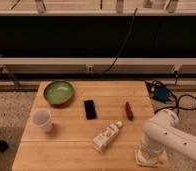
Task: Place the white sponge in the ceramic cup
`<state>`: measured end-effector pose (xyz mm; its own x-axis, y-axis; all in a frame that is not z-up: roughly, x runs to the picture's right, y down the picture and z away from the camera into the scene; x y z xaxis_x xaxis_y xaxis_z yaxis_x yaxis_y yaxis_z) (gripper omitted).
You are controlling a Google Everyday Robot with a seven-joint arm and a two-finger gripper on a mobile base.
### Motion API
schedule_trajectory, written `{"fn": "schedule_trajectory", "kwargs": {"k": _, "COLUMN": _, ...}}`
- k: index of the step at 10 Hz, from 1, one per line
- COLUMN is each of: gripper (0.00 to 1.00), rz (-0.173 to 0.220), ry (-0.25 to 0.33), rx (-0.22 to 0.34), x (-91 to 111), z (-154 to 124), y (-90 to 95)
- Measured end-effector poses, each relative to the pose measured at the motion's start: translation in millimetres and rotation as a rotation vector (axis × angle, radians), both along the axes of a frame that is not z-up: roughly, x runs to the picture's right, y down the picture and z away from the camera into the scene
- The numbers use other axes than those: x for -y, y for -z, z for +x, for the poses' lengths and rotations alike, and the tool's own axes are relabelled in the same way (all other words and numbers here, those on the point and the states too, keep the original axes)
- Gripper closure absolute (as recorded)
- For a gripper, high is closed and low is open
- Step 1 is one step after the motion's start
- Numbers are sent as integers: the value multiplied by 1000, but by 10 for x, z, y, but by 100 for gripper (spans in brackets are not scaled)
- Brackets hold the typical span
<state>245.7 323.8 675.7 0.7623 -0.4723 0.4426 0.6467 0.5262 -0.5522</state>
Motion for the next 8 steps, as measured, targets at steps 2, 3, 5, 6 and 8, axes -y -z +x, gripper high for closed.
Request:
{"fn": "schedule_trajectory", "kwargs": {"k": 2, "gripper": 37, "rz": 41, "ry": -24, "rx": -9, "x": -20, "z": 50, "y": -25}}
{"fn": "schedule_trajectory", "kwargs": {"k": 3, "gripper": 30, "rz": 53, "ry": -31, "rx": -16, "x": -31, "z": 79, "y": -36}}
{"fn": "schedule_trajectory", "kwargs": {"k": 5, "gripper": 20, "rz": 67, "ry": -42, "rx": -34, "x": -64, "z": 128, "y": -85}}
{"fn": "schedule_trajectory", "kwargs": {"k": 6, "gripper": 20, "rz": 70, "ry": -45, "rx": -43, "x": -76, "z": 163, "y": -113}}
{"fn": "schedule_trajectory", "kwargs": {"k": 8, "gripper": 20, "rz": 69, "ry": -52, "rx": -57, "x": -101, "z": 217, "y": -159}}
